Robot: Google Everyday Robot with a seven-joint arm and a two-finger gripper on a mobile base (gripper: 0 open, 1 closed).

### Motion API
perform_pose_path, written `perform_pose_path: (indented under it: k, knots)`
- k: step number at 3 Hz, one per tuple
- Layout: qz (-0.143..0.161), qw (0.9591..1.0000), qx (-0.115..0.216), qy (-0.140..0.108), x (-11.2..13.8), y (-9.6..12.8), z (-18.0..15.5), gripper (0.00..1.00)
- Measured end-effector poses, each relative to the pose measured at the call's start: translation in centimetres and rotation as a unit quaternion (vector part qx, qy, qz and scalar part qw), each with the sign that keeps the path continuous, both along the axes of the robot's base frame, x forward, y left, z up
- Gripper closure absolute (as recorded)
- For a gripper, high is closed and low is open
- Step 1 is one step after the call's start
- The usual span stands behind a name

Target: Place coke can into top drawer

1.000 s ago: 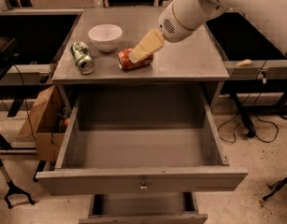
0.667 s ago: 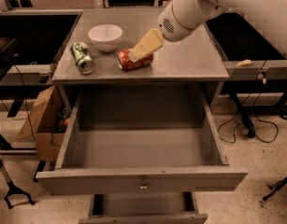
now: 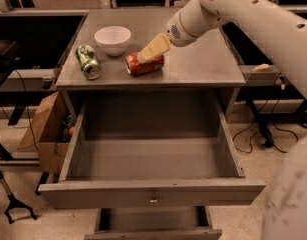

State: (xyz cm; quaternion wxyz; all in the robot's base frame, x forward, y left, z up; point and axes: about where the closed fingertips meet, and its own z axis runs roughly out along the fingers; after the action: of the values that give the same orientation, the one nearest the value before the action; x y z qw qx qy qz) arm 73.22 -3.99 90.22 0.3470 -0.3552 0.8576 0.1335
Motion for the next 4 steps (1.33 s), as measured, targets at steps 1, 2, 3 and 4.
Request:
perform_pose_path:
  k: [1, 2, 3, 4]
  knots:
    - [0.008, 0.9999, 0.009, -0.002, 2.5, -1.0, -1.8, 0.0]
    - [-0.003, 0.9998, 0.0, 0.019, 2.6, -1.0, -2.6, 0.0]
    - [-0.006, 0.9994, -0.003, 0.033, 1.4, 0.2, -1.9, 0.0]
    - [0.022, 0.9991, -0.007, 0.035, 0.8, 3.1, -1.8, 0.0]
